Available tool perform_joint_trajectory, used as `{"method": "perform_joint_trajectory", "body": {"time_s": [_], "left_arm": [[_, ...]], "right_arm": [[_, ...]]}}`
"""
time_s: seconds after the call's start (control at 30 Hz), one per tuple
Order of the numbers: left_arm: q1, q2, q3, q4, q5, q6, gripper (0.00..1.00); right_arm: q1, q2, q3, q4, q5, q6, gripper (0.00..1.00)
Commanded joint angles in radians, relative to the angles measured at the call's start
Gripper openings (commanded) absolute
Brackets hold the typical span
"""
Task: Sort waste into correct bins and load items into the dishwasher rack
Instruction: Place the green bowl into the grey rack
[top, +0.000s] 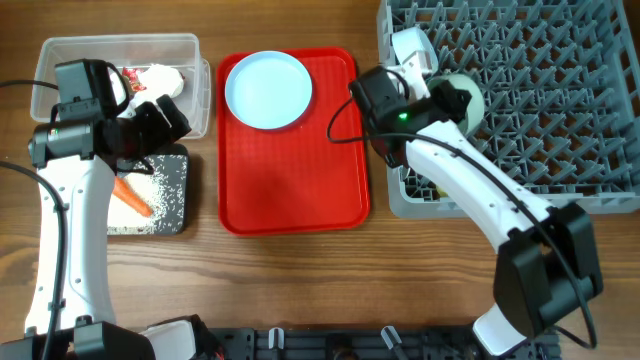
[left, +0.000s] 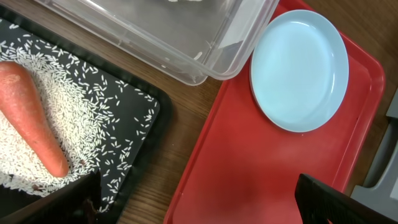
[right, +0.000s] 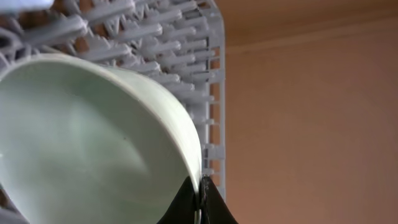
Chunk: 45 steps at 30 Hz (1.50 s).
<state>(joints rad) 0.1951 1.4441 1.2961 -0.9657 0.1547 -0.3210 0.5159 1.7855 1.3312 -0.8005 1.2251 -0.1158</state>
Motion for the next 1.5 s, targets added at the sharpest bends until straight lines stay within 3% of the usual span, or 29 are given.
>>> {"method": "perform_joint_trajectory", "body": {"time_s": [0.0,0.23,0.73,0.8,1.03,1.33,1.47], "left_arm": [[0.005,0.009,0.005,0.000,0.009,-0.009,1.00],[0.005,0.009,0.005,0.000,0.009,-0.009,1.00],[0.005,0.009,0.005,0.000,0.009,-0.009,1.00],[0.005,0.009,0.005,0.000,0.009,-0.009,1.00],[0.005,0.009,0.005,0.000,0.009,-0.009,1.00],[0.005,0.009,0.005,0.000,0.009,-0.009,1.00],[0.005,0.009,0.005,0.000,0.009,-0.009,1.00]], "right_arm": [[0.001,0.018,-0.006,0.003,0.002,-0.016,0.04],[0.005,0.018,-0.006,0.003,-0.154,-0.016,0.04],[0.037,0.018,-0.006,0.008,-0.157,-0.147,0.05],[0.044,0.018,-0.006,0.007,-0.192,-0.147,0.15],[0.077,0.018,-0.006,0.013,-0.325,-0.247,0.27],[0.123,0.017,-0.006,0.119,-0.329,-0.281,0.67],[0.138,0.017,-0.005,0.195,-0.293,-0.303,0.78]]}}
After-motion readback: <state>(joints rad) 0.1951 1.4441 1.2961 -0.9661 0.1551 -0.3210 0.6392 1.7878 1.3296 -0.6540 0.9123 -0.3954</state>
